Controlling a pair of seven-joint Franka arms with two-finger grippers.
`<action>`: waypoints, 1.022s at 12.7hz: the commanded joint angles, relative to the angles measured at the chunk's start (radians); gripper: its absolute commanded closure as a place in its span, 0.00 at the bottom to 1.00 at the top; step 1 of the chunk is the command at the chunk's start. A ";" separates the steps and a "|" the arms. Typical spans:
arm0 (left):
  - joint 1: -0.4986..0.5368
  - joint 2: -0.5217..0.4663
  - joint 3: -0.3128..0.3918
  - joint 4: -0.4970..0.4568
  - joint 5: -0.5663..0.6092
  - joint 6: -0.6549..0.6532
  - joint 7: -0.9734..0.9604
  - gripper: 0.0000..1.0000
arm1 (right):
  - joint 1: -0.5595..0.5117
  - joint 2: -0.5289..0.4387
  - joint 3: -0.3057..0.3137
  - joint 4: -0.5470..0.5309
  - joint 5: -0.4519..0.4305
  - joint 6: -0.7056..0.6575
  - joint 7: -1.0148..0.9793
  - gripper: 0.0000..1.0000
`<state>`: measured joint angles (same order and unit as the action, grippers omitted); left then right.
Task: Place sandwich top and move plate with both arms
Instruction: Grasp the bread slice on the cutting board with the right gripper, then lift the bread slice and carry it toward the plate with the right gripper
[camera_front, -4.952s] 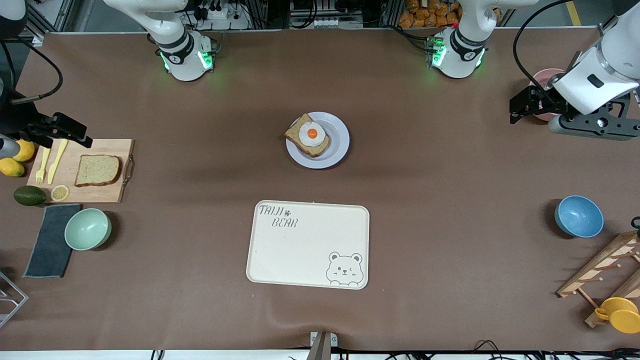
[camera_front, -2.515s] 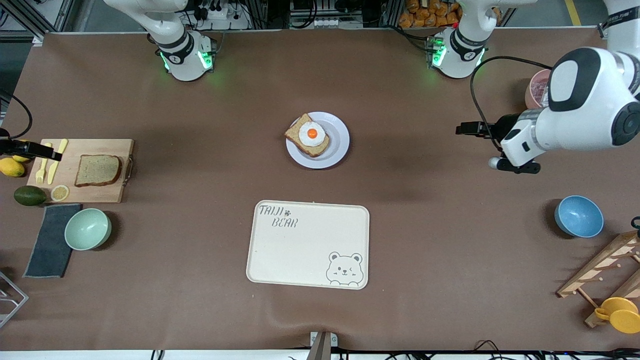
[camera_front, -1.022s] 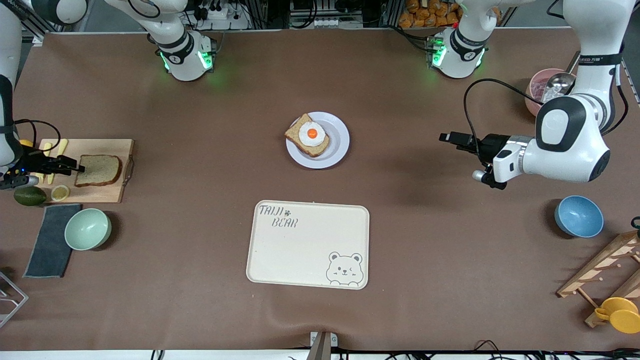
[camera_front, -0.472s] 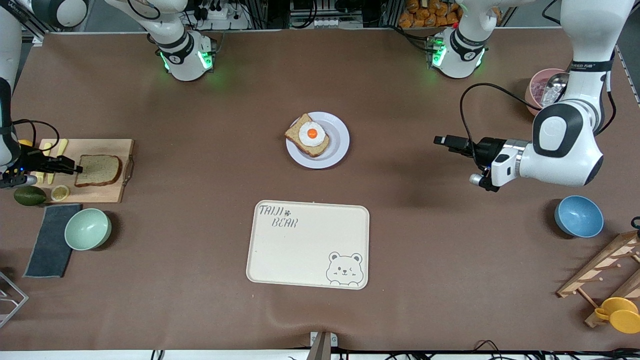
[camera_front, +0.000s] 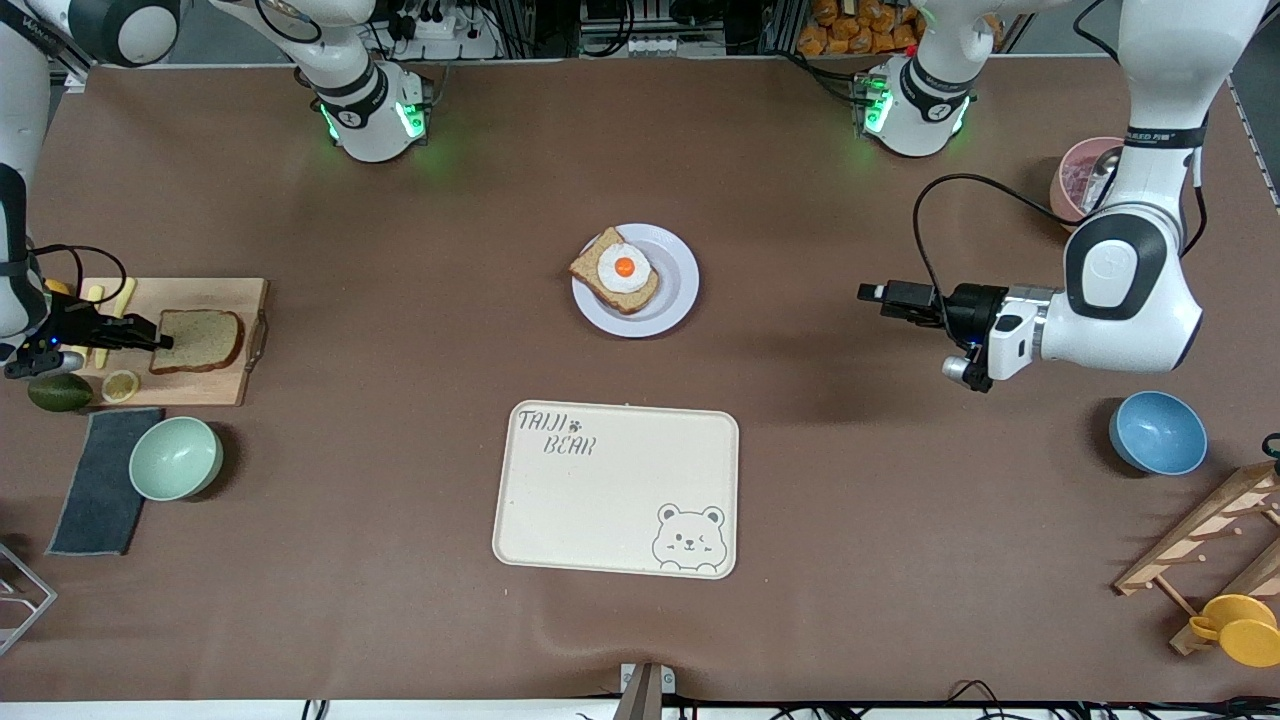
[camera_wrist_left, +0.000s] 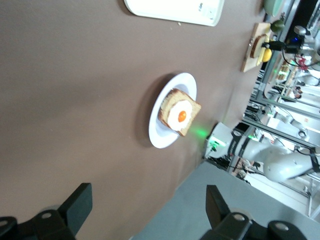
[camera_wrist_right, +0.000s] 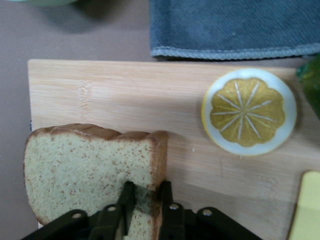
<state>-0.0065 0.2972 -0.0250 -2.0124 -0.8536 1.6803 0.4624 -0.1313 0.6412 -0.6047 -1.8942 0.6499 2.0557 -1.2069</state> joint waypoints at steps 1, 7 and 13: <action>-0.044 -0.006 -0.007 -0.060 -0.024 0.090 0.021 0.00 | -0.004 0.025 -0.010 0.014 0.059 -0.008 -0.065 1.00; -0.096 -0.001 -0.032 -0.120 -0.076 0.225 0.021 0.00 | 0.032 0.009 -0.032 0.093 0.040 -0.142 -0.045 1.00; -0.095 0.002 -0.044 -0.126 -0.076 0.243 0.021 0.00 | 0.081 -0.024 0.038 0.196 -0.024 -0.363 0.306 1.00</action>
<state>-0.1037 0.3033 -0.0649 -2.1266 -0.9050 1.9037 0.4639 -0.0596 0.6402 -0.6126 -1.7332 0.6622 1.7594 -1.0467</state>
